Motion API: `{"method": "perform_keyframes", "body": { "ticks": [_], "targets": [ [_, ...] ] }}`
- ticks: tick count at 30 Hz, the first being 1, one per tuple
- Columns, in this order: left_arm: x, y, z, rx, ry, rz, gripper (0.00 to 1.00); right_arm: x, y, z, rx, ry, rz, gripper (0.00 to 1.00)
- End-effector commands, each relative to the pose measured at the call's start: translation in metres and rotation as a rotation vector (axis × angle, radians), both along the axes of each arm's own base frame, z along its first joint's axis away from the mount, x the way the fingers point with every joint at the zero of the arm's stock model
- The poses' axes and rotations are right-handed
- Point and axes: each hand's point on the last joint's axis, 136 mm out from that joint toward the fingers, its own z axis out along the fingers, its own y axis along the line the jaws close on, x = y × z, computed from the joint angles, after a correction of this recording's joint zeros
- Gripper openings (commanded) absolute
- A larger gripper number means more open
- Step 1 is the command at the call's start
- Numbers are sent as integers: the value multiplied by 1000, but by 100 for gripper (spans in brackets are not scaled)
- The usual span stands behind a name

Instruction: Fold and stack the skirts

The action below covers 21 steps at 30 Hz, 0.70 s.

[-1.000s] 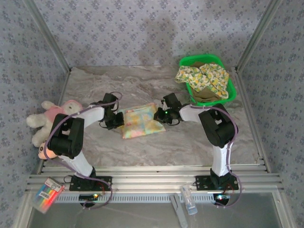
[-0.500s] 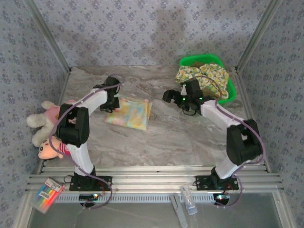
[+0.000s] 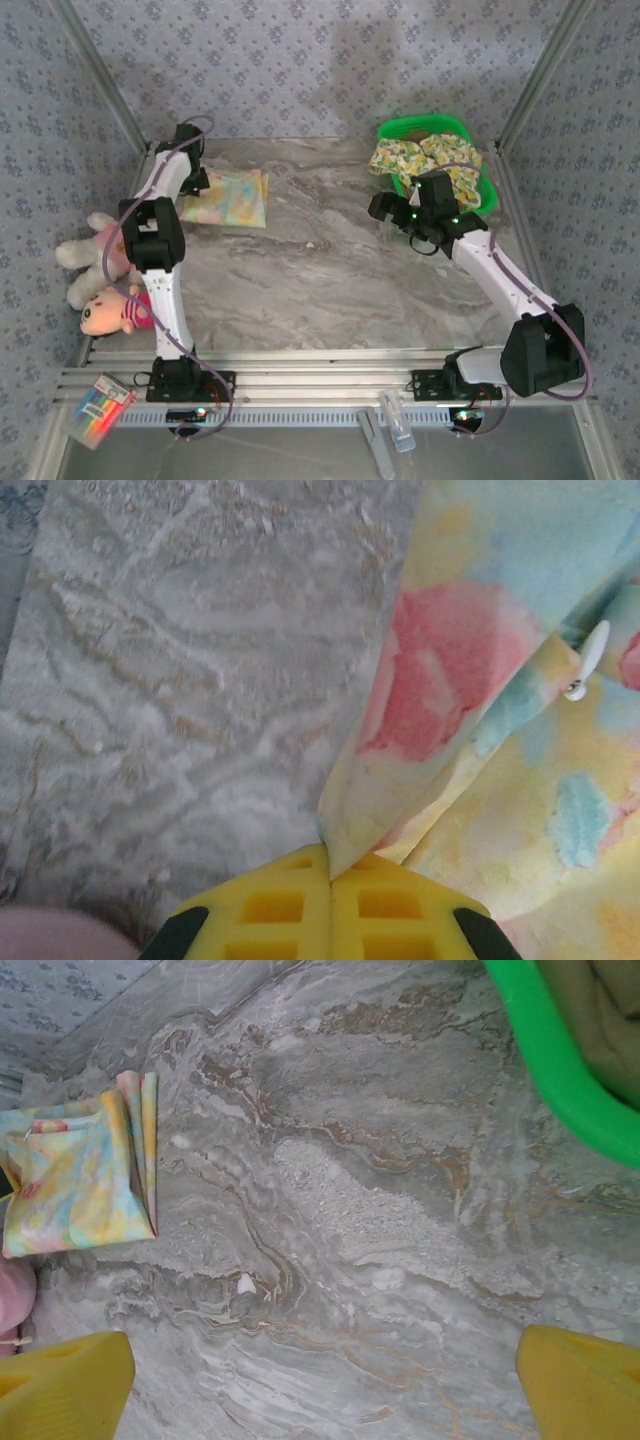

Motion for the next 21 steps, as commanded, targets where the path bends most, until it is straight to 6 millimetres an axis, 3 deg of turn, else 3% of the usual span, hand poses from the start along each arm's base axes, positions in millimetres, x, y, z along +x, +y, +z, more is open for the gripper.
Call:
{"method": "perform_keyframes", "body": {
  "ticks": [1,6,10,13,16,19,21],
  "targets": [
    [5,-3,-14,-118,35,37,0,-8,-16,3,-44,-5,-38,100],
    [28,-4,-24,-139,21,23,0,-11,-25,8,-48,-21,-67,100],
    [38,-4,-15,-128,24,-16,0,-13,-34,12,-67,-30,-66,100],
    [32,-5,4,-133,21,-18,10,-13,-46,12,-148,-32,-27,100],
    [20,-4,27,-129,-1,-3,8,-9,-70,7,-260,0,-27,100],
    [8,-14,35,-178,-21,-19,10,-5,-87,3,-315,38,-20,100],
    [1,-18,39,-199,-22,-22,16,2,-94,1,-336,41,-13,100]
  ]
}}
